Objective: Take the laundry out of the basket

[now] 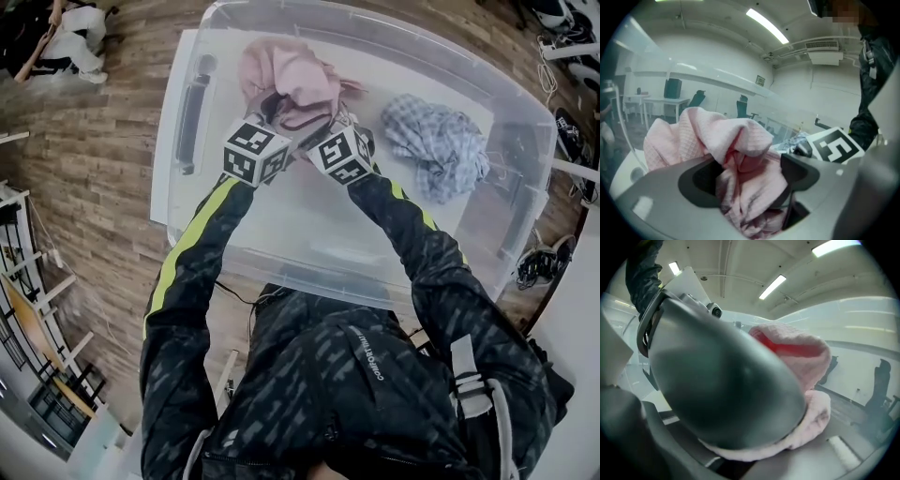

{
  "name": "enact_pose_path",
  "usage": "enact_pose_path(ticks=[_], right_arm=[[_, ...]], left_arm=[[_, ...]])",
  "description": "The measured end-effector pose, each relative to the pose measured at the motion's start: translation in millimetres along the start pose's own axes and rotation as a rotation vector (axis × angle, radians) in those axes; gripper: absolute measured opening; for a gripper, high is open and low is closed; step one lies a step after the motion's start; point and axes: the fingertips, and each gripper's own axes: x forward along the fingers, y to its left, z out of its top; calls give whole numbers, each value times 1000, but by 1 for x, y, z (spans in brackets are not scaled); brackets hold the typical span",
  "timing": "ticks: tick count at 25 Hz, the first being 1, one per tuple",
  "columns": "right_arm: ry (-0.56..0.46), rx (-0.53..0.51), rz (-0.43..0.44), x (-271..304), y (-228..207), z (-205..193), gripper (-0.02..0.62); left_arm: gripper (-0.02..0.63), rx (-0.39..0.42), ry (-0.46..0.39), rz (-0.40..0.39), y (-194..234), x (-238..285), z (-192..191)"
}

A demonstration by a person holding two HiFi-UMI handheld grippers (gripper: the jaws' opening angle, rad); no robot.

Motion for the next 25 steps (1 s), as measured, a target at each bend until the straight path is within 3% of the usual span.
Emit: enact_pose_path(ticks=[12, 25], right_arm=[[-188, -130, -85, -53, -11, 107, 129], [-324, -191, -157, -139, 0, 206, 129]], left_arm=[[388, 181, -207, 63, -35, -63, 94], [388, 362, -364, 110, -109, -141, 178]])
